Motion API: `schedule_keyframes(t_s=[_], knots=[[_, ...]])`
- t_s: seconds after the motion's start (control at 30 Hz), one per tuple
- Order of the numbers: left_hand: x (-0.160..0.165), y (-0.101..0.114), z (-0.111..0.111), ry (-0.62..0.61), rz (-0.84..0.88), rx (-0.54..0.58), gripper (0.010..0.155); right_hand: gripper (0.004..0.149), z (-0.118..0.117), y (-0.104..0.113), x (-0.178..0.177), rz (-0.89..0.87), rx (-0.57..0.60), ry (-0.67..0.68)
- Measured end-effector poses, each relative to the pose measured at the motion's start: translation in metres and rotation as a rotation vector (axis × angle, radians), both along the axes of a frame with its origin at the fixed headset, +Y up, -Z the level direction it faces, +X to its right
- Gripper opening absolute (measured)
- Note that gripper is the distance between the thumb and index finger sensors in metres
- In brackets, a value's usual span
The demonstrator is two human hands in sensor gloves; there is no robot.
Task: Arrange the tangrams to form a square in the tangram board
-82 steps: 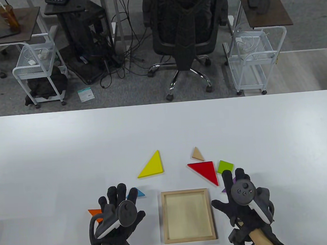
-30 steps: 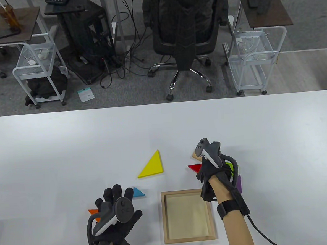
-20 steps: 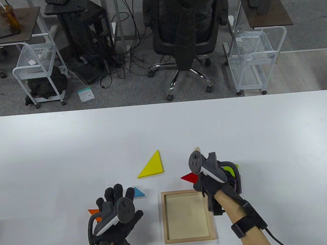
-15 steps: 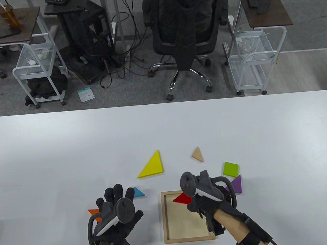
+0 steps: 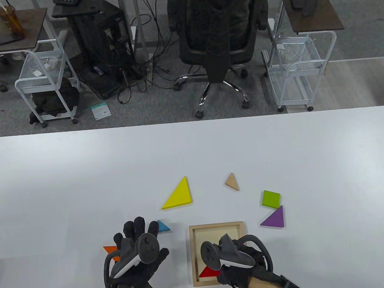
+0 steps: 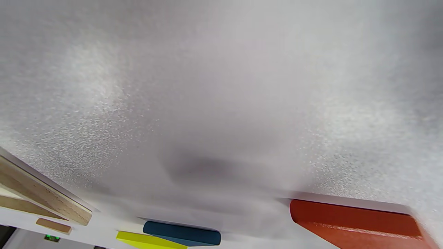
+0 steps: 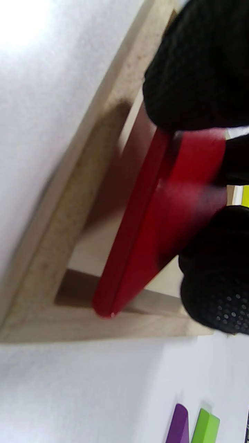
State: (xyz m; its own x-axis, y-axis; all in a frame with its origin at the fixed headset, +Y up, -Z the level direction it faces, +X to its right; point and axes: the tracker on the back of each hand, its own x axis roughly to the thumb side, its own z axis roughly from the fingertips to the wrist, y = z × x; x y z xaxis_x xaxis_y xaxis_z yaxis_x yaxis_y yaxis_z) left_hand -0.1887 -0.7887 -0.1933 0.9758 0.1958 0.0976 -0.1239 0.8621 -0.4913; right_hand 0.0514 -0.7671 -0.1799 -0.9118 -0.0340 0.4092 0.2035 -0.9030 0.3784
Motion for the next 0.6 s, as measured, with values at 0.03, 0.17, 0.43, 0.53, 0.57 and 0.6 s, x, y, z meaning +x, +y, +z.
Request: schedule_keyframes(t_s=[0.03,0.17,0.43,0.53,0.57,0.6], knots=[[0.0002,0.0001,0.0002,0.000,0.000,0.000,0.077,0.084,0.0005,-0.0006,-0.0004,0.004,-0.004,0.000],[0.0010,0.0001,0.0009,-0.004,0.000,0.001,0.077,0.083,0.0005,-0.0052,-0.0020,0.037,-0.018,-0.005],[0.0014,0.0001,0.0013,-0.003,0.002,0.001,0.077,0.083,-0.0001,-0.0074,-0.0029,0.036,-0.044,0.004],[0.0017,0.0002,0.0017,-0.002,0.002,-0.003,0.078,0.082,-0.0006,-0.0079,-0.0028,0.033,-0.064,0.006],[0.0017,0.0002,0.0018,-0.002,0.002,-0.004,0.078,0.082,-0.0005,-0.0074,-0.0028,0.033,-0.064,0.007],[0.0017,0.0003,0.0018,-0.002,0.002,-0.004,0.078,0.082,-0.0005,-0.0074,-0.0029,0.033,-0.066,0.008]])
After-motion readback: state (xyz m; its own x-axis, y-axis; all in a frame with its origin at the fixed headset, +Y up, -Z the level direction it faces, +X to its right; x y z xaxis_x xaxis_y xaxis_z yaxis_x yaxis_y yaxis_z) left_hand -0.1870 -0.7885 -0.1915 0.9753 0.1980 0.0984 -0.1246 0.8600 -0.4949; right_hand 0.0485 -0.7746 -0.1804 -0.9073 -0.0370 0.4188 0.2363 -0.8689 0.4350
